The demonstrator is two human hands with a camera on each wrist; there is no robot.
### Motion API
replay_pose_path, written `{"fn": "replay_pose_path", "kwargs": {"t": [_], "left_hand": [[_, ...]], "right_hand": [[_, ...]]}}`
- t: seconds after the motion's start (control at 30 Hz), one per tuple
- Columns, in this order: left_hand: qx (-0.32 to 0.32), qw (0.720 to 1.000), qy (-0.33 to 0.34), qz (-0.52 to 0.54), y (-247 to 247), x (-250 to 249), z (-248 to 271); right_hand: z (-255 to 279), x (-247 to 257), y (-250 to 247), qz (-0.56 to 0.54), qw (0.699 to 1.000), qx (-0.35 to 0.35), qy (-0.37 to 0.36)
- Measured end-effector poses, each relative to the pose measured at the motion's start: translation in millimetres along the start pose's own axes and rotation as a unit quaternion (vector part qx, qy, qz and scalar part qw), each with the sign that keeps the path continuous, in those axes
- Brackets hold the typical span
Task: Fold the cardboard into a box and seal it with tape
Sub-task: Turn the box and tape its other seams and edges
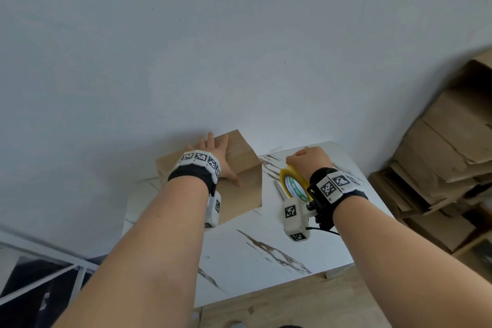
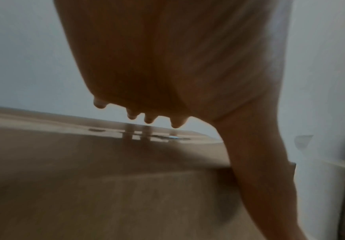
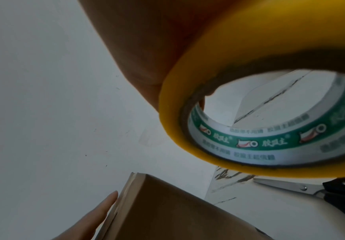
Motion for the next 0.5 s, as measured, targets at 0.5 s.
{"fn": "replay_pose_path", "kwargs": {"t": [0.5], "left_hand": [[-0.035, 0.999, -0.041, -0.006, 1.3, -24.4, 15.9]], "right_hand": [[12.5, 10.3, 1.0, -0.013, 1.000, 0.002, 0.013]]}}
Point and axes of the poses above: each hand's wrist, its own z-axis away from the middle knuckle, its own y-axis out of the palm, x = y × z, the point moved 4 cm from there along -z, towards the middle knuckle, and after that the axes turned 10 degrees about -z, right-handed, at the moved point
